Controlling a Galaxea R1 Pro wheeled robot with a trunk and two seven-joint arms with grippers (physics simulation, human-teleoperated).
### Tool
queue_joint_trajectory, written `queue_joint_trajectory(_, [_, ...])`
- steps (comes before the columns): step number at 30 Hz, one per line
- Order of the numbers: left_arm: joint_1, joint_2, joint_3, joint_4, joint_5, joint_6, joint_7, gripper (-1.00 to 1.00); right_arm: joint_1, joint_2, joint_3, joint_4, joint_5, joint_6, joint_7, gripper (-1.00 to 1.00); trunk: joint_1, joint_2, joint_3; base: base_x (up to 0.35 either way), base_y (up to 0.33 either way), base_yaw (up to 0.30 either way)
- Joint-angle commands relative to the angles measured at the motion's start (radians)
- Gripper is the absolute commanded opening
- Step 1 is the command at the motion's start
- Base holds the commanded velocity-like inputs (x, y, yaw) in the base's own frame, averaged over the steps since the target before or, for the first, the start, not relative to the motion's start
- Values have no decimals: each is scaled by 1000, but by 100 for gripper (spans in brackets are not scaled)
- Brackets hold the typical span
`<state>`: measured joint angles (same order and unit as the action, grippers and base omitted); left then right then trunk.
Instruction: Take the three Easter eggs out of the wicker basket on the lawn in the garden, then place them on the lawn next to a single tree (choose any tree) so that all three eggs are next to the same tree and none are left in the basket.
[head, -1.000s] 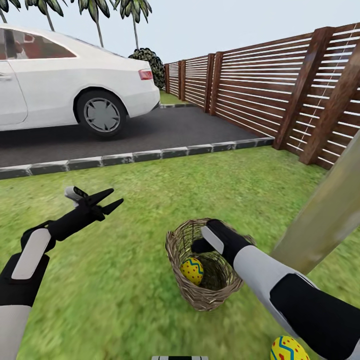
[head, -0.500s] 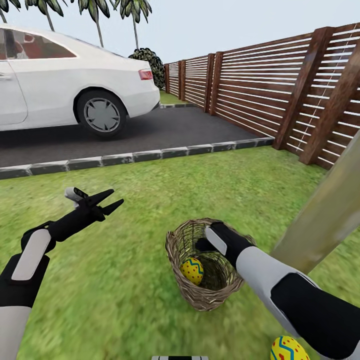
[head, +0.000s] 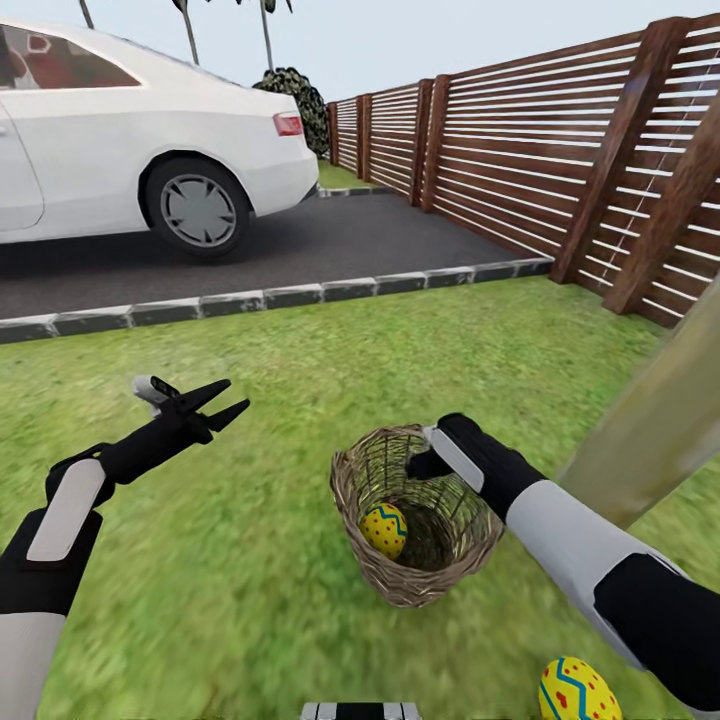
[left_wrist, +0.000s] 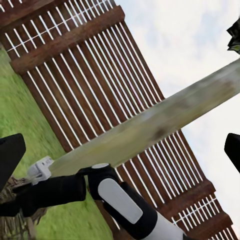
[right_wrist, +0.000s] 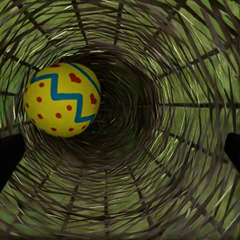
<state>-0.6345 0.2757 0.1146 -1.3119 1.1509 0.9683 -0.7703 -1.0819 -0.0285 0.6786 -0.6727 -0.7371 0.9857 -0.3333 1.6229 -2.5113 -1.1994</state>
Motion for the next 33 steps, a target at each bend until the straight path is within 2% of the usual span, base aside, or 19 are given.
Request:
queue_joint_trajectory(1, [-1,0,1,1,0,4,-3,100,-1,-2,8,-3,-11,3,-8,100,0,-1,-5,0,0,0])
queue_joint_trajectory(2, [-1,-1,1,1,0,4,-3,100,-1,-2,13,-5,-11,5,-4,100,1,-1,-9,0,0,0])
queue_joint_trajectory(3, [-1,-1,0,1,-1,4,-3,100,0,-3,41,-6,-11,7,23,100,1,-1,-13,0,0,0])
queue_joint_trajectory(5, [-1,-1,0,2,-3,4,-2,100,0,-6,137,-5,-11,8,119,100,2,-2,-20,0,0,0])
queue_joint_trajectory(6, [-1,-1,0,2,-3,4,-1,100,0,-6,162,-4,-9,8,150,100,2,-2,-24,0,0,0])
queue_joint_trajectory(9, [-1,-1,0,2,-3,4,-2,100,0,-7,202,-2,-5,8,209,100,4,-3,-36,0,0,0])
queue_joint_trajectory(12, [-1,-1,0,2,-3,4,-2,100,0,-8,211,-5,-2,7,221,100,5,-3,-47,0,0,0])
queue_joint_trajectory(14, [-1,-1,0,2,-3,4,-3,100,0,-9,234,-6,7,7,224,100,6,-4,-55,0,0,0])
queue_joint_trajectory(17, [-1,-1,0,2,-3,4,-3,100,0,-30,292,-19,21,3,226,100,7,-4,-67,0,0,0])
queue_joint_trajectory(20, [-1,-1,0,2,-3,4,-3,100,0,-52,309,-40,34,1,226,100,9,-5,-78,0,0,0])
queue_joint_trajectory(23, [-1,-1,0,2,-3,4,-3,100,0,-66,314,-61,76,0,226,100,10,-6,-90,0,0,0])
queue_joint_trajectory(25, [5,-3,1,6,-9,-2,-5,100,-1,-62,310,-69,93,-6,232,100,11,-6,-94,0,0,0])
queue_joint_trajectory(29, [28,-1,3,6,-8,-9,0,100,-3,-65,301,-65,76,-29,225,100,11,-6,-94,0,0,0])
queue_joint_trajectory(33, [48,-4,4,2,-8,-10,0,100,-3,-65,301,-60,76,-51,218,100,11,-6,-94,0,0,0])
